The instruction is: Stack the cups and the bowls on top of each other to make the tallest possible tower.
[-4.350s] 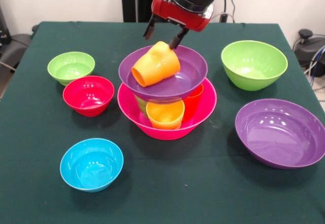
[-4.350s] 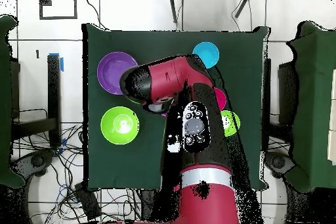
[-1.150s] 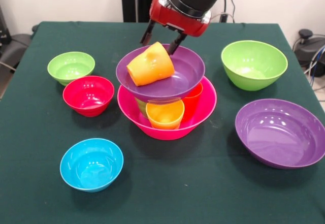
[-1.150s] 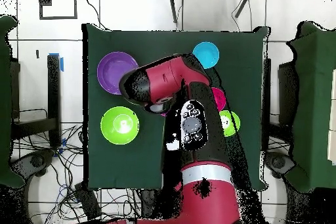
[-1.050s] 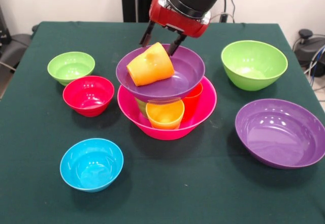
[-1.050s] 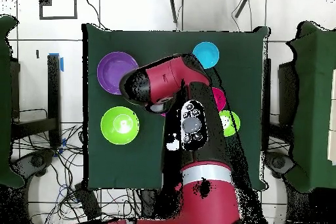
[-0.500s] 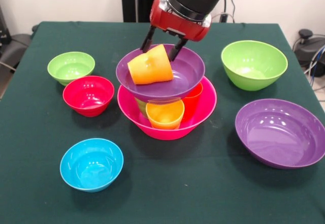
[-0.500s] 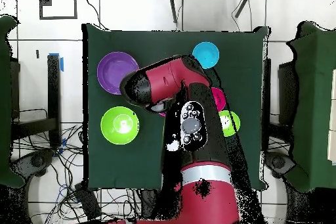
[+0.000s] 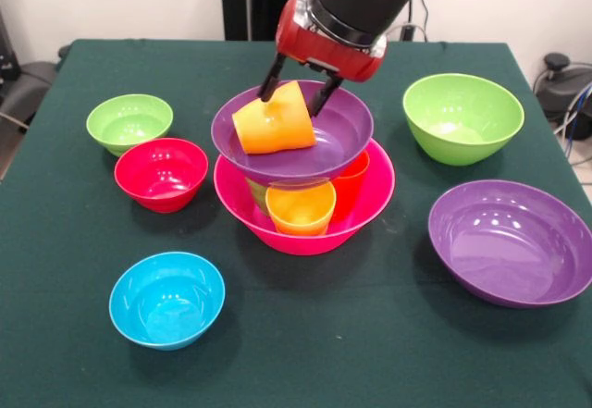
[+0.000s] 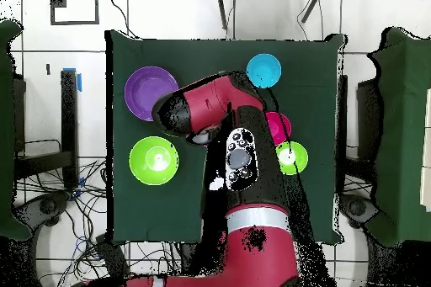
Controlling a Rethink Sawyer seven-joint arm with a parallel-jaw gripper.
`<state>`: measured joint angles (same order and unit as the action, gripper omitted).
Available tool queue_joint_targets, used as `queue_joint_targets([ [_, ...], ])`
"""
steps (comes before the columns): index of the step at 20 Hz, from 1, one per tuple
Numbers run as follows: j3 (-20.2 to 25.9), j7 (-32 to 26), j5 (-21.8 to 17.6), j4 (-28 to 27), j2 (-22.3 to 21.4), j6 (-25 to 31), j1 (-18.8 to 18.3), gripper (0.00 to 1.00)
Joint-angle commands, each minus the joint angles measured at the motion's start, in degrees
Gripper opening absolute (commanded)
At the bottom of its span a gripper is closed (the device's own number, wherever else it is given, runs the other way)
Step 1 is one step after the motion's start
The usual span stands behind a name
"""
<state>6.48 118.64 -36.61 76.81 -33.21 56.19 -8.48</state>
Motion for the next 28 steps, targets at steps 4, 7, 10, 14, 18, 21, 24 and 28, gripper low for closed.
queue_joint_targets([
  [4, -0.2, -2.7, -6.1, -3.4, 5.1, -3.0, 2.5, 0.0],
  [7, -0.7, -1.3, -5.1, -3.1, 5.2, -2.6, 2.9, 0.0],
  [10, 0.1, -2.5, -2.4, 0.4, 3.3, -3.3, 1.7, 0.0],
  [14, 1.4, -6.7, -0.8, 2.3, 0.1, -1.7, 0.5, 0.0],
  [18, 1.4, -7.9, -0.9, 3.5, -2.0, -1.5, 0.3, 0.0],
  [21, 1.8, -8.9, -1.1, 3.5, -2.4, -1.5, -0.3, 0.0],
  [24, 2.4, -8.9, -0.3, 1.8, -2.3, -0.2, -0.4, 0.0],
  [28, 3.9, -8.3, 0.7, -4.3, 0.4, 2.2, 0.1, 0.0],
])
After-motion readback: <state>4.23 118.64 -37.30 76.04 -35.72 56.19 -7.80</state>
